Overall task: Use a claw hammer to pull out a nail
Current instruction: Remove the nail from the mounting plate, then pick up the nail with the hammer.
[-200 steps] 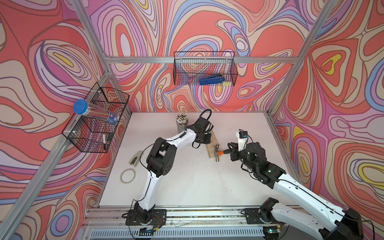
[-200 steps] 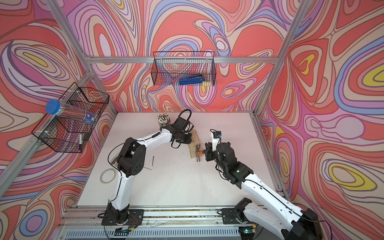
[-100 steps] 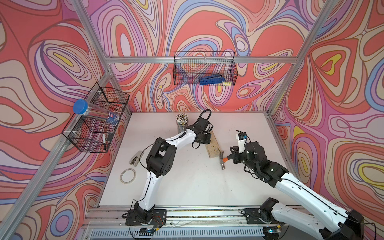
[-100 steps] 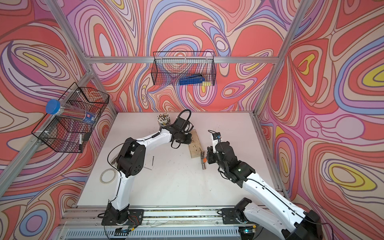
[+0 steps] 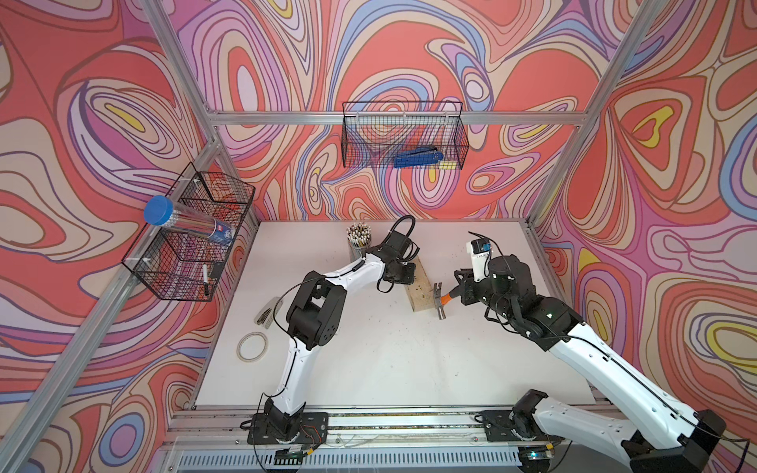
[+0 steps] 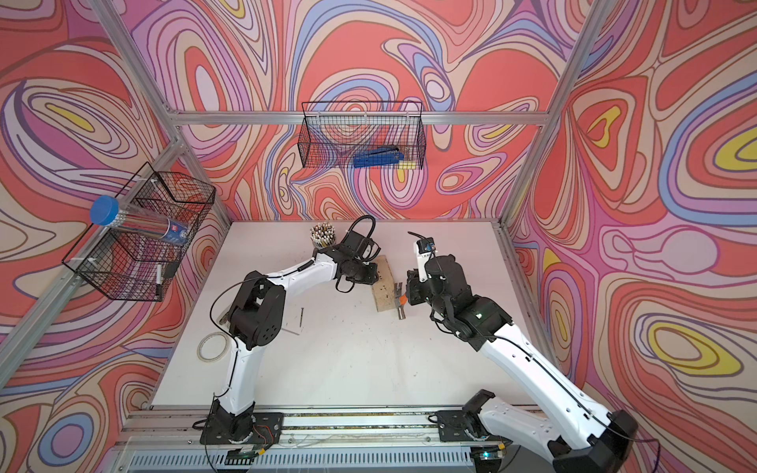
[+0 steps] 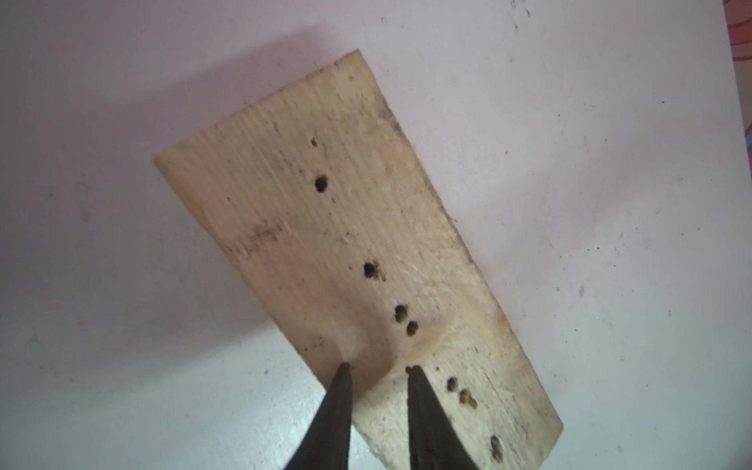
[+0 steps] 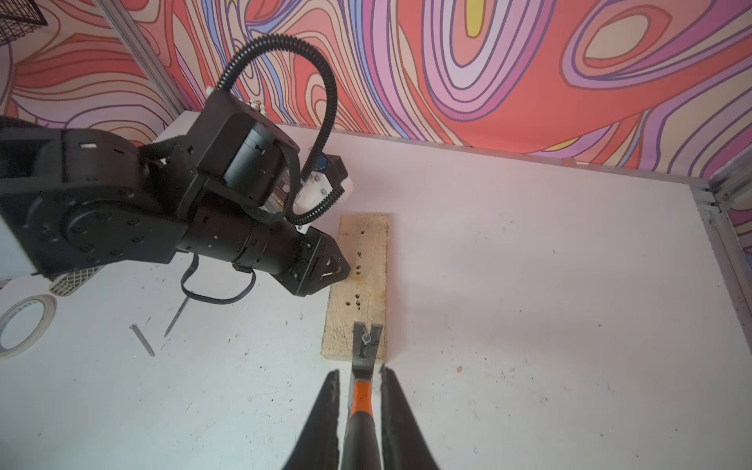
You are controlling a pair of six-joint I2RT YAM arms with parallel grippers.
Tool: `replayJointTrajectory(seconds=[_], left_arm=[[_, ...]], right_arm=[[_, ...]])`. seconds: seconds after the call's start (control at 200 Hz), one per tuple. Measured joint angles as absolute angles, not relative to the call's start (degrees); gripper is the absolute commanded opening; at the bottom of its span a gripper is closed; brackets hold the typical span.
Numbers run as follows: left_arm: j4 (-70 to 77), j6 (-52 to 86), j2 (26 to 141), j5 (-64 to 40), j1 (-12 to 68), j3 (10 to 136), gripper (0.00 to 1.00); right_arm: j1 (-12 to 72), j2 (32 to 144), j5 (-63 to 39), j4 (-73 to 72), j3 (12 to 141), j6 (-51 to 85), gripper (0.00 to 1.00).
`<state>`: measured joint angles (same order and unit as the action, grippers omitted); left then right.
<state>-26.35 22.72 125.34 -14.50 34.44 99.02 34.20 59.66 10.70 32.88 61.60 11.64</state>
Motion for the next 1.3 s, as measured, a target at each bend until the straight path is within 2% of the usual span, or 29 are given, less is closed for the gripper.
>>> replayJointTrajectory(seconds=[0.185, 0.245, 0.506, 0.911, 1.302], left_arm=[[-28.5, 21.8, 120.7, -16.1, 34.6, 97.1, 0.38], [-27.3, 21.6, 116.6, -16.1, 34.6, 93.7, 0.43], [-18.5, 21.2, 97.0, -15.9, 34.9, 75.2, 0.52], [-3.1, 17.2, 76.1, -13.5, 34.9, 45.9, 0.55], [1.9, 12.1, 71.3, -17.4, 34.9, 41.9, 0.56]], right_arm=[[34.2, 64.1, 9.8, 38.5, 68.4, 11.1, 0.00], [34.2, 65.5, 9.0, 39.9, 71.0, 10.9, 0.00], [32.8, 70.7, 2.8, 43.3, 79.7, 10.6, 0.00], [23.2, 75.1, -14.7, 47.7, 83.0, 13.0, 0.00], [18.0, 76.1, -25.8, 48.5, 83.8, 14.0, 0.00]])
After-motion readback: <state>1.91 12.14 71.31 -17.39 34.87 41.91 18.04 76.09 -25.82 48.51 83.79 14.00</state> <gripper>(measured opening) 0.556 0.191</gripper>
